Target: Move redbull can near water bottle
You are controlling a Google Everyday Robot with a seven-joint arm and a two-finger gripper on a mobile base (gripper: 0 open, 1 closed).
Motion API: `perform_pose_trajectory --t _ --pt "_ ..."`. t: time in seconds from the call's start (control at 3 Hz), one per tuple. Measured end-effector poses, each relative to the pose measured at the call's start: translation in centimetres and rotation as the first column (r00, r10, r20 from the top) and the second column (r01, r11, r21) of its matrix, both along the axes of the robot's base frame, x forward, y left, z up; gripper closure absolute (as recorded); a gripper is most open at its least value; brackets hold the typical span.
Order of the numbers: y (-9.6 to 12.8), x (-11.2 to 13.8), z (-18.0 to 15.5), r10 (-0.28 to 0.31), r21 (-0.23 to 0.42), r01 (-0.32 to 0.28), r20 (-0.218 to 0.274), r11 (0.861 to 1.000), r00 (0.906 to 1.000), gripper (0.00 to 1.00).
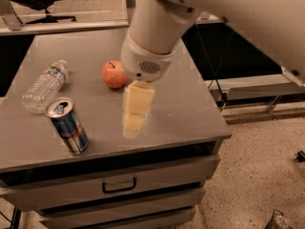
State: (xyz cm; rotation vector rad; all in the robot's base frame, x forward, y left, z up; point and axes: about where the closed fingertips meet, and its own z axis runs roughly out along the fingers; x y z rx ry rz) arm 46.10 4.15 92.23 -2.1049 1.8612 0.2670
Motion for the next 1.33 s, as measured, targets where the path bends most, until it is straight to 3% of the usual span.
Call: perform_pose_trajectory --t 0.33,0.67,1.0,1.33 --pt "7.8 -2.2 -1.5 0.139 0.044 -0.137 -0.041 0.990 0.9895 0.00" --pt "7.8 -2.3 -1.5 0.139 0.044 -0.137 -0.041 0.990 0.9895 0.00" --pt "7.9 -2.2 -1.6 0.149 0.141 -0.144 -0.021 0.979 0.9887 0.00" --pt "8.9 -3.6 -4.7 0.186 0.346 -0.162 -0.036 0.924 0.9819 0.00"
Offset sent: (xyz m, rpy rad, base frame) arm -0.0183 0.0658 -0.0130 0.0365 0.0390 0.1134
